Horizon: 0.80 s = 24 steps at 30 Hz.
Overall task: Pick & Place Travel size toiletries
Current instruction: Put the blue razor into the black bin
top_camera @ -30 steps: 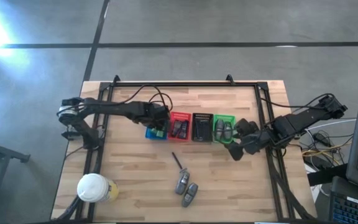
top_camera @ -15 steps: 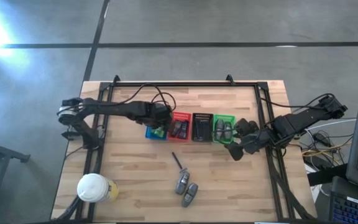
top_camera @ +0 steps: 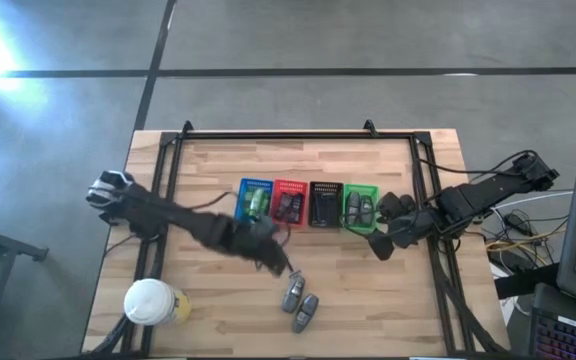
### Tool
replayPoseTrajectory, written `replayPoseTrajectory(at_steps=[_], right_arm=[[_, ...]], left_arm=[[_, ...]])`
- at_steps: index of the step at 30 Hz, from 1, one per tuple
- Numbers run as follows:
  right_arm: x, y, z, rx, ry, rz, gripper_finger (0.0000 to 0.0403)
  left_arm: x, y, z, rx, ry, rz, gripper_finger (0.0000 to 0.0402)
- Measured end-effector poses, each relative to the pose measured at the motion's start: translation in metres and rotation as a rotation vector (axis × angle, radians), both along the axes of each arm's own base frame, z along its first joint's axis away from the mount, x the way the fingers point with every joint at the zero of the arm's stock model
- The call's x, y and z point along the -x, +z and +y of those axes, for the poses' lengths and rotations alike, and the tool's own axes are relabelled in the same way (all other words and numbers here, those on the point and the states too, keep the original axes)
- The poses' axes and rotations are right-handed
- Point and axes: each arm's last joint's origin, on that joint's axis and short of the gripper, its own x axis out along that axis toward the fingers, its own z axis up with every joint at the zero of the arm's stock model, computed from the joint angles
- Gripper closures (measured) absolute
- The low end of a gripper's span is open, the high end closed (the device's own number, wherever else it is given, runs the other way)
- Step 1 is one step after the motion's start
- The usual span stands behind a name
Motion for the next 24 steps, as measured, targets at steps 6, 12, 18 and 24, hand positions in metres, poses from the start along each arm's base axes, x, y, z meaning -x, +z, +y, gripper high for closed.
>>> replayPoseTrajectory(at_steps=[6,12,18,24], right_arm=[[0.0,0.0,0.001,-0.001,0.063,0.02,0.0097],[0.0,0.0,0.001,-0.008,0.067,0.024,0.0086],[0.003,-0.002,0.0,-0.029,0.018,0.054,0.0071],[0.012,-0.002,-0.004,-0.056,-0.069,0.09,0.0062]], left_arm=[[0.002,0.009,-0.044,-0.339,-0.561,-0.167,0.0137],[-0.012,0.011,-0.04,-0.567,-0.773,-0.156,0.0138],[-0.037,-0.018,-0.034,-0.728,-1.201,-0.072,0.0138],[-0.046,-0.048,-0.003,-0.737,-1.37,0.085,0.0138]])
